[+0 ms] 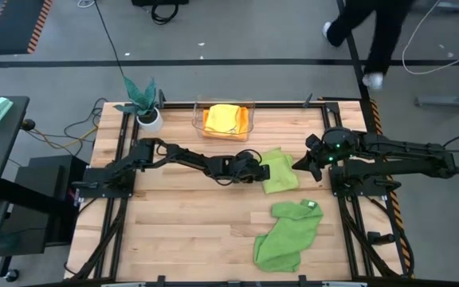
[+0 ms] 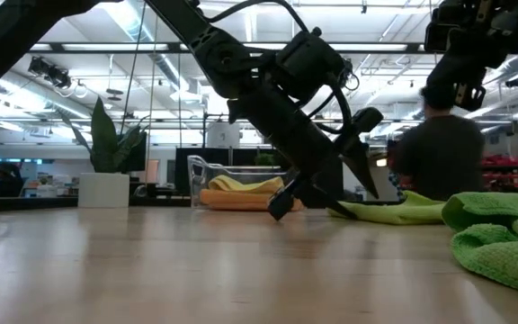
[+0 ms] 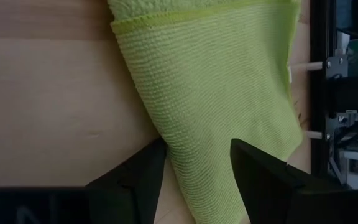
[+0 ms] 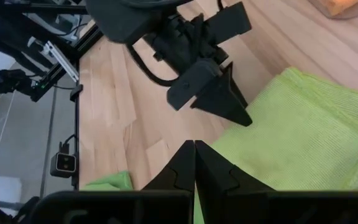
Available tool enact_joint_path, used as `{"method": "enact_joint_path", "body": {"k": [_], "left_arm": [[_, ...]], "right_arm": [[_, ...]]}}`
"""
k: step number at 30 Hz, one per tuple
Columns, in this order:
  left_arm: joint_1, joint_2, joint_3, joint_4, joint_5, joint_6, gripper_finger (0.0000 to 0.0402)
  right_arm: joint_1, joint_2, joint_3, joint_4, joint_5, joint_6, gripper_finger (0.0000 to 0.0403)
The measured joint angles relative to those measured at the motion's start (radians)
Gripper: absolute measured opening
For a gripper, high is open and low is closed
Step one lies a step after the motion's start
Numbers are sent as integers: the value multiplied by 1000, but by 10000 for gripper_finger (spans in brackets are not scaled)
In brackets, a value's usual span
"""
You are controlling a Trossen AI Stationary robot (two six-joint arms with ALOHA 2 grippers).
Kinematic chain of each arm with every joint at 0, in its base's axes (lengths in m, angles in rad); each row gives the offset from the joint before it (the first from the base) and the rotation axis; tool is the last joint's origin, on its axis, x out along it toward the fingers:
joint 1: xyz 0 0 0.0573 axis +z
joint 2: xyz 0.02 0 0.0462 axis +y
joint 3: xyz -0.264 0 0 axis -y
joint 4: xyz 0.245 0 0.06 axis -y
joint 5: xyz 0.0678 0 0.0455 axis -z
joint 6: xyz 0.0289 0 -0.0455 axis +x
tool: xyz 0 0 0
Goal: Fold microfiber towels
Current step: Put the light green towel into the transparent bin
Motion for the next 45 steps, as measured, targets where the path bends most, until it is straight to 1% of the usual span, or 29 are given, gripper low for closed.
{"method": "enact_joint_path", "body": {"k": [5,10,15,18,21,24,27,30,33,36,42,45], "left_arm": [[-8,0,0,-14,-3,-18,194],[-8,1,-1,-21,1,16,188],[1,7,-1,-18,-20,8,179],[9,13,2,-11,-12,-16,179],[9,49,47,-15,-26,-15,178],[9,105,126,-16,-26,-12,178],[10,154,204,-59,-1,16,177],[10,177,249,-84,4,27,177],[13,179,252,-86,-24,36,178],[21,179,252,-79,-37,-1,173],[24,186,252,-63,-74,-10,152],[24,201,254,-3,-83,-2,139]], "right_arm": [[19,0,0,0,-1,0,12],[41,0,0,1,-1,19,13],[56,0,0,1,-1,27,12],[57,0,0,1,-1,27,13],[57,0,0,2,-1,27,14],[57,2,0,2,-1,27,14],[57,2,0,-3,-1,43,12],[57,3,0,-27,-1,45,12],[57,3,0,-47,-1,59,11],[57,3,0,-45,-1,71,11],[57,3,0,-39,0,71,11],[57,5,0,-37,0,72,11]]}}
